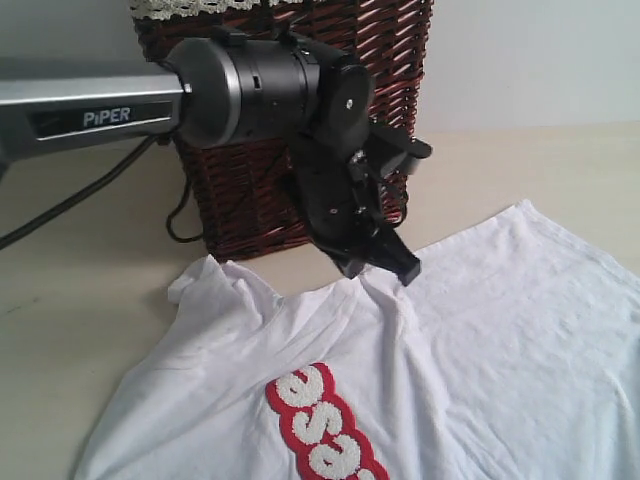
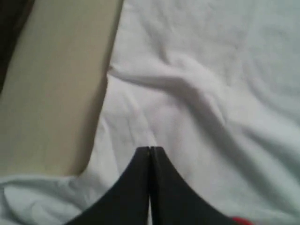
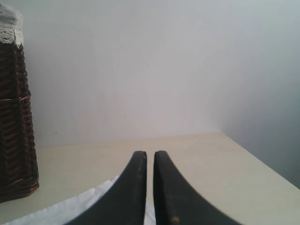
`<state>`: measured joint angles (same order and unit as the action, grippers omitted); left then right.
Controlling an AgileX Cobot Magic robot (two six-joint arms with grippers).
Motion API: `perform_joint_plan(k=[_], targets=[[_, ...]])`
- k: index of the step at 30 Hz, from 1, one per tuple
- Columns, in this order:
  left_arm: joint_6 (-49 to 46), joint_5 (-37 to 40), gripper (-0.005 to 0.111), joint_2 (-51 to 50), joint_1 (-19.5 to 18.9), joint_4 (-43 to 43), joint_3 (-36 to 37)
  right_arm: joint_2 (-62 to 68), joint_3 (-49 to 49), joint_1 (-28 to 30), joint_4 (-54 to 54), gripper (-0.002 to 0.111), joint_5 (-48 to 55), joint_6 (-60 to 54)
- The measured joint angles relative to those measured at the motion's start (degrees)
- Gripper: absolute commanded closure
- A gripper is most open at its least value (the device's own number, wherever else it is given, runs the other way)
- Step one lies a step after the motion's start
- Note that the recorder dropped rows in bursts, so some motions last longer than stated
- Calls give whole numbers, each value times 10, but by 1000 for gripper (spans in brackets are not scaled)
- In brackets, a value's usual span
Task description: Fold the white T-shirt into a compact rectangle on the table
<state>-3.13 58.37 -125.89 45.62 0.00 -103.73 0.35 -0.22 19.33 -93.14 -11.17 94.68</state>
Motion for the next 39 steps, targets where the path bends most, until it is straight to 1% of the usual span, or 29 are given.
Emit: perform_joint_plan(k=[2, 6, 8, 10, 11, 15, 20, 21, 24, 27, 30, 31, 34, 39], targets=[[0, 9, 107, 7, -12, 5, 33, 0, 0, 0, 0, 100, 0, 0], [9, 8, 107, 11, -36, 30, 138, 0, 0, 0, 0, 100, 0, 0], [26, -15, 107, 19, -46, 39, 202, 0, 0, 0, 0, 100, 0, 0], [49, -59, 107, 46, -55, 41, 255, 0, 0, 0, 0, 100, 0, 0], [65, -91, 107, 69, -63, 43, 294, 0, 0, 0, 0, 100, 0, 0], [79, -120, 107, 112, -81, 43, 371, 0, 0, 0, 0, 100, 0, 0], [104, -159, 107, 160, -84, 49, 465, 0, 0, 0, 0, 100, 0, 0], [110, -160, 107, 168, -84, 49, 474, 0, 0, 0, 0, 100, 0, 0], [128, -166, 107, 199, -84, 49, 488, 0, 0, 0, 0, 100, 0, 0], [132, -185, 107, 240, -84, 49, 468, 0, 0, 0, 0, 100, -7, 0], [129, -242, 107, 253, -86, 49, 445, 0, 0, 0, 0, 100, -8, 0], [126, -270, 107, 251, -90, 49, 437, 0, 0, 0, 0, 100, -8, 0], [121, -314, 107, 219, -98, 49, 411, 0, 0, 0, 0, 100, -8, 0], [111, -319, 107, 146, -100, 49, 374, 0, 0, 0, 0, 100, -8, 0]])
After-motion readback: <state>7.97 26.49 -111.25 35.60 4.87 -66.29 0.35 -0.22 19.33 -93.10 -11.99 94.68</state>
